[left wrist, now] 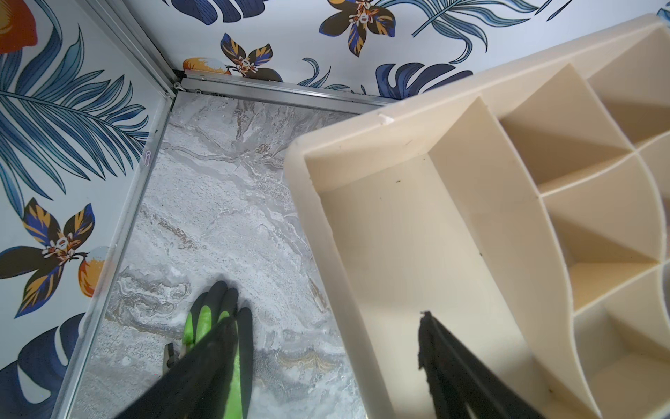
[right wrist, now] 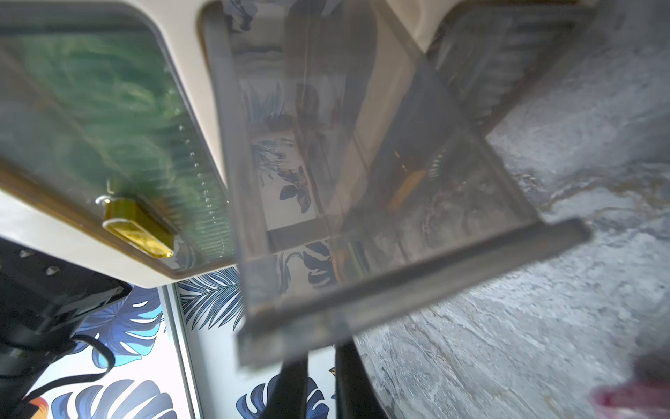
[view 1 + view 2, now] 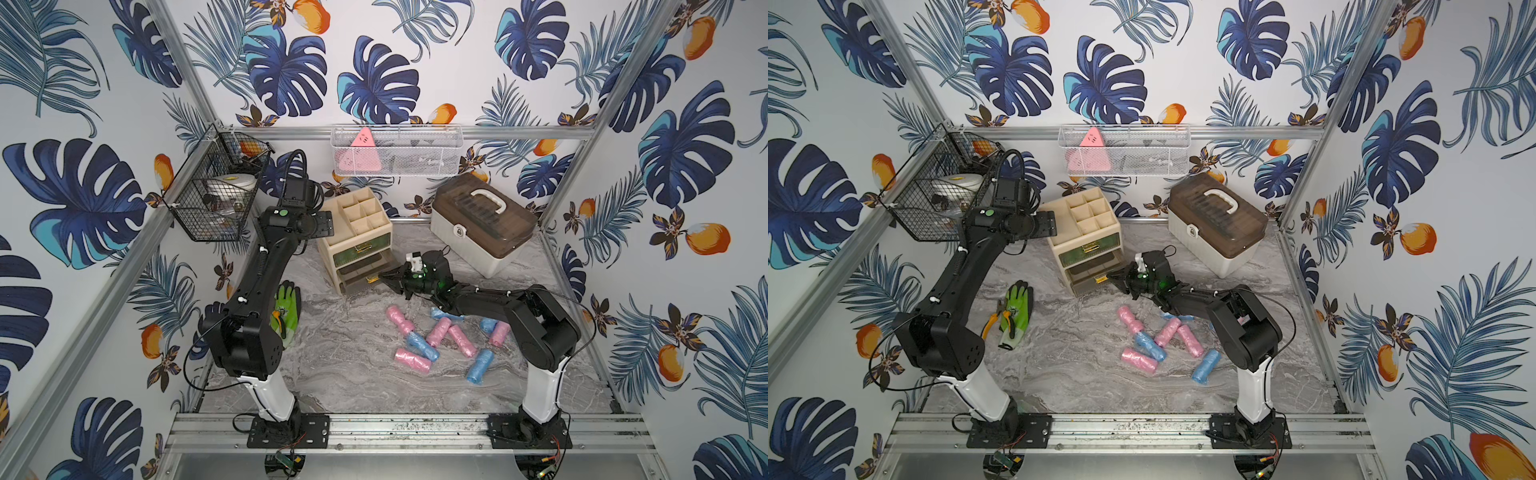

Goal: Sort the rolls of trash bags by color and place them into the drawer
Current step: Open the drawer in the storage box.

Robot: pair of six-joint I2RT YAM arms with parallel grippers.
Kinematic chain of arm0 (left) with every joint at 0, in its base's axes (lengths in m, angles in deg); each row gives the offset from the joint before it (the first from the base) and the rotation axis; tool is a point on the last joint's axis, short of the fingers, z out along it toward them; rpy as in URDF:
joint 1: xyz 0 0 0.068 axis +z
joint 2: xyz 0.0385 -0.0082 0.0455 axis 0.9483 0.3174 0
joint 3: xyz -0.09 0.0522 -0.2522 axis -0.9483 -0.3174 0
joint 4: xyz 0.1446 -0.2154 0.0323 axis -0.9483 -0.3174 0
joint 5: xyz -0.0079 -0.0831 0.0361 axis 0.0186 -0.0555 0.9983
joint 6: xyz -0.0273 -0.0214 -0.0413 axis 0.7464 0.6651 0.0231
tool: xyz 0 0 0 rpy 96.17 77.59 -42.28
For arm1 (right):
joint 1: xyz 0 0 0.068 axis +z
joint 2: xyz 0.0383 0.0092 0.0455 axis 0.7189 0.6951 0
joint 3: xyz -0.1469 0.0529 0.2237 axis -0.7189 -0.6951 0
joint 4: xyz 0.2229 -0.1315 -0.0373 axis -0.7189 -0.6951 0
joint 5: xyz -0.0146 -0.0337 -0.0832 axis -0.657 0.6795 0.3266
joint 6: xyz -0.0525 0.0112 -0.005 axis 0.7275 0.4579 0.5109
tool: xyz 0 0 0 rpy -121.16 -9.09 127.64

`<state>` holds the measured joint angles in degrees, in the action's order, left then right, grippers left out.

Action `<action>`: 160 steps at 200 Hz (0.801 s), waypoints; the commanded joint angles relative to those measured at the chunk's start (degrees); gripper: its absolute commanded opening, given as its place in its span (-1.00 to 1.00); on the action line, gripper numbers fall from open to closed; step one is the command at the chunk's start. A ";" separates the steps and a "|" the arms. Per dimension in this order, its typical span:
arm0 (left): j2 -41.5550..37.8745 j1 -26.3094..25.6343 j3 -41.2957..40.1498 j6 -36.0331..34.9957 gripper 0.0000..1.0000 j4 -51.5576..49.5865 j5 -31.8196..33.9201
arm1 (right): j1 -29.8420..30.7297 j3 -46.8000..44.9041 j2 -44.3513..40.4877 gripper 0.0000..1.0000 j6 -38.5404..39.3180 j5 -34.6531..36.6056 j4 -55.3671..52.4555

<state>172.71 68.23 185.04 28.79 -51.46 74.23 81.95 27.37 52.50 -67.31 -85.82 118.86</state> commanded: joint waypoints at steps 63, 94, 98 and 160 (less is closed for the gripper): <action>1.50 0.10 -0.26 -0.75 0.50 1.77 0.36 | -0.30 -6.65 -5.35 -0.94 -0.66 -2.15 0.41; 1.56 0.10 -0.53 -0.59 0.49 1.96 0.01 | -0.30 -8.71 -6.26 -0.94 -1.04 -2.23 1.22; 1.52 0.11 -0.53 -0.57 0.49 1.91 0.01 | -0.30 -8.95 -6.28 -0.94 -1.10 -2.23 1.41; 2.01 0.10 -0.21 -0.62 0.46 1.74 -0.39 | -0.30 -10.56 -8.14 -0.95 -0.79 -1.87 0.89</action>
<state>174.77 68.23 184.61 28.79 -50.80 73.97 81.60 17.10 45.29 -67.40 -87.61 121.53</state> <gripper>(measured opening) 0.731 0.143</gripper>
